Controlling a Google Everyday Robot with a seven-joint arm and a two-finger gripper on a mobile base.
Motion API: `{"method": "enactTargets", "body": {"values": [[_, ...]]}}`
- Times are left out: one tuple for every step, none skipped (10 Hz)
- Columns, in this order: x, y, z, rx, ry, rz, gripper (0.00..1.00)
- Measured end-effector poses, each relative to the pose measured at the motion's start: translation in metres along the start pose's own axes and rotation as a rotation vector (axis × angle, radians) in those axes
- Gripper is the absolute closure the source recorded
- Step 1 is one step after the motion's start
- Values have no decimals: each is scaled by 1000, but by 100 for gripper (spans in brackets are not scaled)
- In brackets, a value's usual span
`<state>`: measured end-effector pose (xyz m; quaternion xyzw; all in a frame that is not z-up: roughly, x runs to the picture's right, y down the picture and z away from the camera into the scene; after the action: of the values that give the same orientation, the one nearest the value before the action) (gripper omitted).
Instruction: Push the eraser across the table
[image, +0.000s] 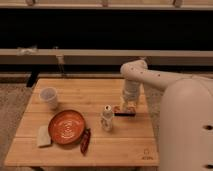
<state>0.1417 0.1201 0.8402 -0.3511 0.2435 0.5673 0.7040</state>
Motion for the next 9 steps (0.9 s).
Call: {"method": "enactTargets", "body": {"values": [[0,-2,4,-26,-14,6,35],[0,-5,8,-52,-28,12,35],[-2,-8,17,-80,-42,15,35],[-3,-10,21,-92,-47,17,35],[-6,-11,26,-101,-52,17,35],[-10,-13,31,-108,-60,18,35],[-11,-16,35,-112,-63,20,35],[-12,-18,37,-114,-68,22,35],[-14,-21,39,-116,-79,26,35]]}}
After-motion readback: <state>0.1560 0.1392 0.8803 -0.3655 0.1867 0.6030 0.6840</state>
